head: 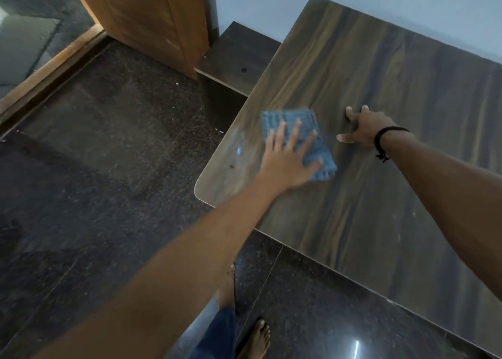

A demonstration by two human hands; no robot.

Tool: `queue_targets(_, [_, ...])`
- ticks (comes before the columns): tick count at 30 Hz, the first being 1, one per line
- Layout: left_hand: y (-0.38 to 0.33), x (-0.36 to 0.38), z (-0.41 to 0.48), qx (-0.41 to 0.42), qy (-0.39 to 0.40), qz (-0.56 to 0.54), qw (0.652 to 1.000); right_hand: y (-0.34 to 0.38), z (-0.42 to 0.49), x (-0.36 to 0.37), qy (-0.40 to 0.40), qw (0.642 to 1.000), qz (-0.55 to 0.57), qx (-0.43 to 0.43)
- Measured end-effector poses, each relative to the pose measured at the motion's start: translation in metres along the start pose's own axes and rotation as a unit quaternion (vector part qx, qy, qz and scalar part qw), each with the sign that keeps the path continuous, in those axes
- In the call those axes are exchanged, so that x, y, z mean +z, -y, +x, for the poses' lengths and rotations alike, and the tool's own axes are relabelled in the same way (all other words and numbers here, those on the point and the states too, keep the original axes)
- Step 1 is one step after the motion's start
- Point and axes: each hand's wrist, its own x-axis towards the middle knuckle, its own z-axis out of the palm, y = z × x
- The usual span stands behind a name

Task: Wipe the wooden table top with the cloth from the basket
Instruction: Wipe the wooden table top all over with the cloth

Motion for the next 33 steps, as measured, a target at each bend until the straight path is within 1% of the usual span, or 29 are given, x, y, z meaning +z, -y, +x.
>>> queue_targets(3, [-0.017, 0.044, -0.083, 0.112, 0.025, 0.019, 0.993, -0.003, 0.001, 0.001, -0.004, 1.0, -0.004, 0.002])
queue_targets(5, [-0.018, 0.056, -0.112, 0.141, 0.031, 0.018, 0.989, -0.003, 0.002, 0.003, -0.004, 1.0, 0.001, 0.002])
queue_targets(7, [-0.011, 0.052, -0.098, 0.142, 0.019, 0.031, 0.989, -0.004, 0.003, 0.003, -0.012, 1.0, 0.005, 0.001])
queue_targets(8, [-0.006, 0.048, -0.08, 0.128, 0.008, 0.037, 0.991, -0.005, 0.004, 0.003, -0.016, 1.0, 0.004, 0.001])
queue_targets(9, [0.002, 0.041, -0.057, 0.091, -0.016, 0.031, 0.995, -0.005, 0.004, 0.004, -0.019, 1.0, 0.003, 0.0])
queue_targets(11, [0.026, 0.017, -0.011, -0.01, -0.085, -0.009, 0.996, -0.006, 0.004, 0.006, -0.021, 1.0, 0.006, 0.0])
queue_targets(12, [0.039, 0.002, 0.007, -0.046, -0.083, -0.018, 0.995, -0.006, 0.004, 0.007, -0.022, 1.0, 0.009, 0.002])
queue_targets(13, [0.05, -0.008, 0.018, -0.067, -0.065, -0.018, 0.995, -0.005, 0.005, 0.007, -0.023, 1.0, 0.01, 0.003])
queue_targets(14, [0.056, -0.011, 0.022, -0.077, -0.056, -0.024, 0.995, -0.005, 0.005, 0.006, -0.021, 1.0, 0.012, 0.005])
queue_targets(15, [0.057, -0.008, 0.017, -0.082, -0.064, -0.032, 0.994, -0.004, 0.005, 0.005, -0.018, 1.0, 0.015, 0.005])
queue_targets(18, [0.042, 0.022, -0.048, -0.085, -0.115, -0.013, 0.99, -0.003, 0.001, 0.004, -0.015, 0.999, 0.031, 0.005])
queue_targets(20, [0.033, 0.05, -0.106, -0.071, -0.103, -0.009, 0.992, -0.004, 0.002, 0.006, -0.02, 0.999, 0.032, 0.006])
queue_targets(22, [0.04, 0.056, -0.127, -0.059, -0.087, -0.006, 0.994, -0.005, 0.005, 0.007, -0.014, 0.999, 0.033, 0.009])
queue_targets(24, [0.05, 0.042, -0.1, -0.079, -0.087, 0.004, 0.993, -0.004, 0.005, 0.006, -0.01, 0.999, 0.029, 0.011])
queue_targets(26, [0.064, 0.018, -0.046, -0.113, -0.104, -0.011, 0.988, -0.004, 0.005, 0.006, -0.011, 1.0, 0.026, 0.009])
queue_targets(29, [0.089, -0.019, 0.016, -0.137, -0.067, -0.057, 0.987, -0.007, 0.006, 0.008, -0.015, 0.999, 0.027, 0.015])
queue_targets(31, [0.088, -0.017, 0.018, -0.144, -0.057, -0.045, 0.987, -0.005, 0.004, 0.008, -0.013, 1.0, 0.021, 0.009])
queue_targets(33, [0.077, -0.001, -0.008, -0.121, -0.08, -0.026, 0.989, -0.005, 0.003, 0.007, -0.011, 1.0, 0.022, 0.008])
